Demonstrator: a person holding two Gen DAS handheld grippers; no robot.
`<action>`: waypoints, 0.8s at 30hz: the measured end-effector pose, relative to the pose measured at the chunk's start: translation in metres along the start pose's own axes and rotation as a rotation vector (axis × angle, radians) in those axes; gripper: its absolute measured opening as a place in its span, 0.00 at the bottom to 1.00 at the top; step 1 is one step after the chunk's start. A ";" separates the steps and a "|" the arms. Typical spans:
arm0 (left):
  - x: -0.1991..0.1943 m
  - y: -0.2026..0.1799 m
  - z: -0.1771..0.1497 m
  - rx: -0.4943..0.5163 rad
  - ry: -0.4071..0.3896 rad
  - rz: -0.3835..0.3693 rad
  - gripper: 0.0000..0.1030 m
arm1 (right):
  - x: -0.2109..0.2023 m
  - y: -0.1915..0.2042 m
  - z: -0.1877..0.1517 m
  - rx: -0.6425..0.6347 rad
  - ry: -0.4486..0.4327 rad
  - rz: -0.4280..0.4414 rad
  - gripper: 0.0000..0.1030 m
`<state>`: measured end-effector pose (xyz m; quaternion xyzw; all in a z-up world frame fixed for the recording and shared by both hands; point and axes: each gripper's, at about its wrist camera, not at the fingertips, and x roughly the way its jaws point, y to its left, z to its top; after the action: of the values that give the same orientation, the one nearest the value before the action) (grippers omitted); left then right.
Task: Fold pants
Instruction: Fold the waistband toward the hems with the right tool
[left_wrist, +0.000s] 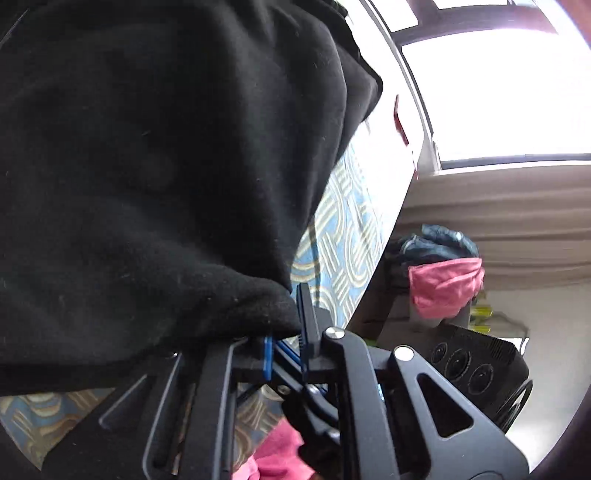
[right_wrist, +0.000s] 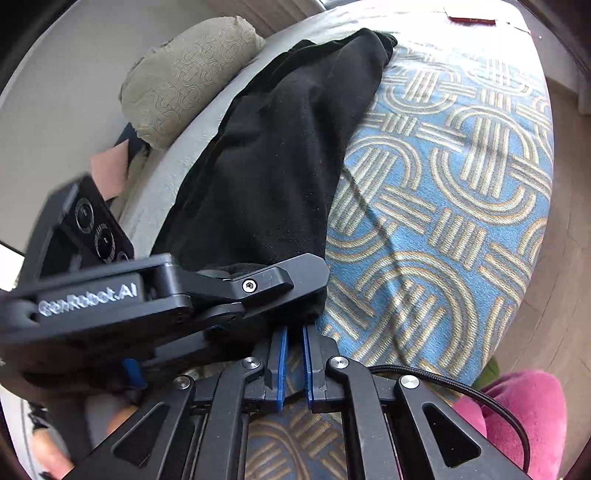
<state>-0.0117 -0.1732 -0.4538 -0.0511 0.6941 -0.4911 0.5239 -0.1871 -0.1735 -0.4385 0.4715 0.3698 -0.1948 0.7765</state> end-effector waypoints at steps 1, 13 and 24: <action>-0.003 0.002 0.000 -0.021 0.005 -0.019 0.12 | -0.004 0.003 0.001 -0.021 0.013 -0.009 0.08; -0.146 0.069 -0.077 -0.125 -0.233 0.147 0.53 | -0.050 0.032 0.056 -0.214 -0.110 0.007 0.16; -0.304 0.228 -0.193 -0.578 -0.515 0.402 0.53 | -0.010 0.040 0.054 -0.192 0.017 -0.107 0.06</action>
<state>0.0749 0.2431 -0.4214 -0.1802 0.6460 -0.1361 0.7292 -0.1462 -0.2020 -0.3921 0.3761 0.4180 -0.1956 0.8035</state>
